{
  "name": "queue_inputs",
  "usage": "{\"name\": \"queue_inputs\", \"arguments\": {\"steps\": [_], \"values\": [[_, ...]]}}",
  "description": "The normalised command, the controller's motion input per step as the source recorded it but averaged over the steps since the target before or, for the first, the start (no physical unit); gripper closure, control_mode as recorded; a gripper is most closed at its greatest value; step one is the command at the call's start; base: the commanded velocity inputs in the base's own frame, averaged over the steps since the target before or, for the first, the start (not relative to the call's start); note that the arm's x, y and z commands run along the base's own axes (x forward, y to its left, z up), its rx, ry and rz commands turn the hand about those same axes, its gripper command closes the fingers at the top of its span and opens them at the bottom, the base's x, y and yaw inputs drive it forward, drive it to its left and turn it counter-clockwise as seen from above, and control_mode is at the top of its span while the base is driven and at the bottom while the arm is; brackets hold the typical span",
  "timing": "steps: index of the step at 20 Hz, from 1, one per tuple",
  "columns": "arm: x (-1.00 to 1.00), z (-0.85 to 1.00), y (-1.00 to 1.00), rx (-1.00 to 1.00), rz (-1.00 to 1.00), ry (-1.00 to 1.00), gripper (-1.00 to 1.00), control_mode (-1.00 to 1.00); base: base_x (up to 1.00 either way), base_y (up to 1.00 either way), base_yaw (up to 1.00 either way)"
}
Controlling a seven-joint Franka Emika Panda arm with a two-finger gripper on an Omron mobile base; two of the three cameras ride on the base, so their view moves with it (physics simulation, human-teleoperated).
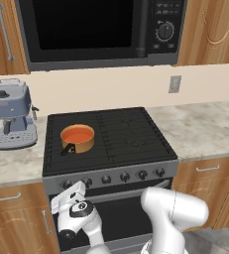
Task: Wait until the marinara sauce is simmered to a deep red color and then turn off the stove.
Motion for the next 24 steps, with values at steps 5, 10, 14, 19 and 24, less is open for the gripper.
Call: {"name": "queue_inputs", "arguments": {"steps": [5,10,14,19,24], "values": [[0.0,0.0,0.0,0.0,0.0,0.0,1.0,-1.0,0.0,0.0,0.0],[0.0,0.0,0.0,0.0,0.0,0.0,1.0,-1.0,0.0,0.0,0.0],[0.0,0.0,0.0,0.0,0.0,0.0,1.0,-1.0,0.0,0.0,0.0],[0.0,0.0,0.0,0.0,0.0,0.0,1.0,-1.0,0.0,0.0,0.0],[0.0,0.0,0.0,0.0,0.0,0.0,1.0,-1.0,0.0,0.0,0.0]]}}
